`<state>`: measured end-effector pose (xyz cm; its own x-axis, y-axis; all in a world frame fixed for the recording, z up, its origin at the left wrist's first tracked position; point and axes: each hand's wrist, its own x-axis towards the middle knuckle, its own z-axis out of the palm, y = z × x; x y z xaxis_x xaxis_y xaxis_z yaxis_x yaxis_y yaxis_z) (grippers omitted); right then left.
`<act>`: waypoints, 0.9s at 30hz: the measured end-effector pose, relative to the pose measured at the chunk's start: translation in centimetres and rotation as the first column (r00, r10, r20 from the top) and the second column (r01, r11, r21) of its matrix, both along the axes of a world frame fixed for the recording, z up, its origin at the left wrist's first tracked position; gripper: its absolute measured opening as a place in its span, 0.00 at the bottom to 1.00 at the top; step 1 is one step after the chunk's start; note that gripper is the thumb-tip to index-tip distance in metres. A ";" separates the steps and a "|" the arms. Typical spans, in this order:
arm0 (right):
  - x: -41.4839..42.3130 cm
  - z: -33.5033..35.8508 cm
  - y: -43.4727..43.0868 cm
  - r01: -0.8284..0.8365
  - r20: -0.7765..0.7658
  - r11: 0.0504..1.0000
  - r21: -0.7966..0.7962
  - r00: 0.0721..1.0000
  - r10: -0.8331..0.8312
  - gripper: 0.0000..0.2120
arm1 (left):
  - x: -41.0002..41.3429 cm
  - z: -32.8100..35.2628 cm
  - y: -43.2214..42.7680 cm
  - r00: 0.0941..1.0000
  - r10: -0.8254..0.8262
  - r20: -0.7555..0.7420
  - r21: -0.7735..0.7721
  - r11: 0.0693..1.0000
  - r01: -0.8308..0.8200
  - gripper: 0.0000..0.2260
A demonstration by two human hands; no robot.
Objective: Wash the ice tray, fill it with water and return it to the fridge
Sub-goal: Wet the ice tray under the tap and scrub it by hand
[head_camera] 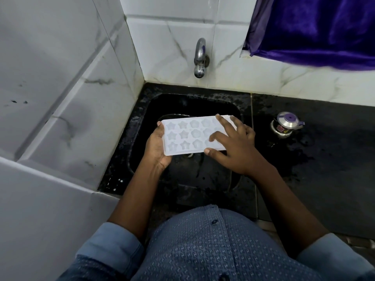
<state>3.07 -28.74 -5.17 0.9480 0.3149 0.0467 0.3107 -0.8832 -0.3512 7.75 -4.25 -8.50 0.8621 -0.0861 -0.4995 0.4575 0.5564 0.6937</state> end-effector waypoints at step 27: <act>-0.2 0.2 1.5 0.012 -0.055 1.000 -0.027 0.998 -0.014 0.29 | -0.6 0.3 0.4 1.000 0.005 -0.015 0.009 1.000 -0.005 0.32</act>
